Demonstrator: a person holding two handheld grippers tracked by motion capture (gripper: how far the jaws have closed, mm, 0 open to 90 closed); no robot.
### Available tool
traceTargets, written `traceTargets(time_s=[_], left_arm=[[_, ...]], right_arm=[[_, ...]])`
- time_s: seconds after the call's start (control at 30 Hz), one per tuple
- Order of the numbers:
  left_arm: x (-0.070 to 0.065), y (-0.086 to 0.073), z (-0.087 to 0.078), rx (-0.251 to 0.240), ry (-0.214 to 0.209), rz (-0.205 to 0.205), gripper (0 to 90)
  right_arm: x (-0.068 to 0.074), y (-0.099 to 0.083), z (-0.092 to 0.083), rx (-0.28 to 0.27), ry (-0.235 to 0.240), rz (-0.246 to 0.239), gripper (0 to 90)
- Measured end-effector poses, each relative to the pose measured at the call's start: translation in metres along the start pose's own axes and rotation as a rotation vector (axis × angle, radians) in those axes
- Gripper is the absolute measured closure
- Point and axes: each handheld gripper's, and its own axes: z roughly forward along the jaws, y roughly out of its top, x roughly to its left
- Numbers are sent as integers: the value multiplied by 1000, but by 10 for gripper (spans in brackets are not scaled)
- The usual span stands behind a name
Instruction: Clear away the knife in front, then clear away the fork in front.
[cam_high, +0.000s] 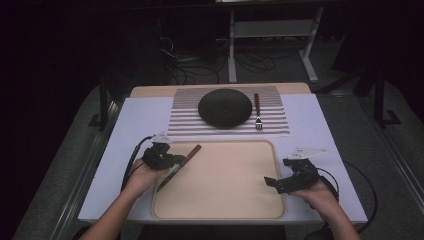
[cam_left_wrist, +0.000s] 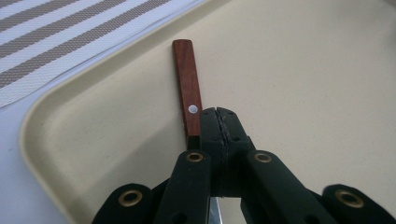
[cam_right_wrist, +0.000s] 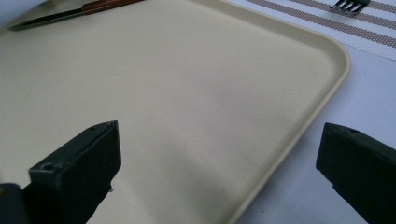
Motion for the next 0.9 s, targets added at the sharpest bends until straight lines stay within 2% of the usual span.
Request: traceTargets(time_s=[0.03,0.23,0.4,0.9], left_arm=[[-1,1,4,8,-10,15,900],[-2,3,16,22,-19,41,900],[-2,3,25,40,-18,44,900],[8,-3,20,48,-5,5,900]], right_arm=[[0,0,0,2,-1,-1,0],[0,0,0,1,0,0,0],[0,0,0,0,2,1,0],[1,1,0,3,2,-1,0]])
